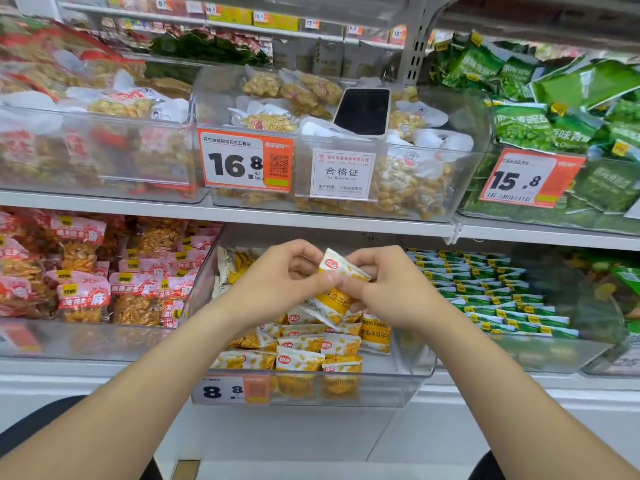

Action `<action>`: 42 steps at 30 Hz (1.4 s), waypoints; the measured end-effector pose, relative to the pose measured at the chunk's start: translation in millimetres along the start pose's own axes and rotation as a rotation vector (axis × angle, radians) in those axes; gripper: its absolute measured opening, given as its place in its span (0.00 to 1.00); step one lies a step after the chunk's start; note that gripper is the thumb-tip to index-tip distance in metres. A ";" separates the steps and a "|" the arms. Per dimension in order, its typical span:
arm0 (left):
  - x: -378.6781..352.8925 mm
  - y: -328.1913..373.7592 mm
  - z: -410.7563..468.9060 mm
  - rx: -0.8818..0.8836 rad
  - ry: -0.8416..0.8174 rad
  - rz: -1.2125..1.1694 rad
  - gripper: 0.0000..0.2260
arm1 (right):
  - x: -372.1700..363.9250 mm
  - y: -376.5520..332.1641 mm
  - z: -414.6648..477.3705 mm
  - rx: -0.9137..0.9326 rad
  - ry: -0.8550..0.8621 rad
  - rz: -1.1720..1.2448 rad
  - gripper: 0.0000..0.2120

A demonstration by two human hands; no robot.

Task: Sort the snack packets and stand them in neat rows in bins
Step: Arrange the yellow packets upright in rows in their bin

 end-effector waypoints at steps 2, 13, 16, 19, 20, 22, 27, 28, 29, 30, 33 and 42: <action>0.8 -1.2 -0.1 0.028 -0.048 0.044 0.17 | 5.6 1.7 -2.6 -0.009 -0.014 0.048 0.03; -22.0 -33.2 -3.4 -0.137 -0.252 0.734 0.14 | 28.2 22.2 -13.8 0.081 -0.013 -0.857 0.06; -31.0 -39.6 -3.6 -0.123 -0.366 0.818 0.18 | 11.0 21.6 -14.0 0.058 -0.213 -0.972 0.07; -34.5 -41.8 -2.7 -0.105 -0.375 0.937 0.22 | -1.9 20.3 -9.0 0.043 -0.333 -1.133 0.08; -33.9 -42.0 -1.9 -0.107 -0.362 0.954 0.22 | -4.0 19.0 -7.2 0.049 -0.330 -1.188 0.08; -32.5 -41.7 -1.2 -0.099 -0.347 0.946 0.22 | -6.3 20.6 -3.1 0.062 -0.310 -1.255 0.10; -31.4 -42.9 -1.9 -0.092 -0.357 0.937 0.21 | -10.9 22.0 4.7 0.076 -0.318 -1.290 0.18; -31.5 -43.1 -2.0 -0.086 -0.362 0.933 0.21 | -12.4 23.2 7.0 0.094 -0.263 -1.294 0.16; -31.2 -43.3 -2.2 -0.075 -0.370 0.929 0.21 | -13.1 24.2 9.1 0.105 -0.211 -1.298 0.14; -30.6 -43.4 -2.7 -0.066 -0.381 0.919 0.21 | -13.6 25.7 11.1 0.111 -0.181 -1.300 0.14; -24.9 -41.0 -6.0 -0.034 -0.402 0.818 0.21 | -14.6 29.2 12.5 0.128 -0.218 -1.298 0.16; 16.7 -26.9 -1.9 0.121 0.143 1.269 0.22 | -5.1 31.0 10.9 0.091 -0.098 -0.988 0.13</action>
Point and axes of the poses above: each hand's wrist, its own z-axis towards the middle knuckle, its own x-axis out of the back of the hand, y = z × x, the point moved 1 cm from there along z, towards the middle knuckle, and after that the axes turned 11 degrees about -z, right-handed, at the moved point
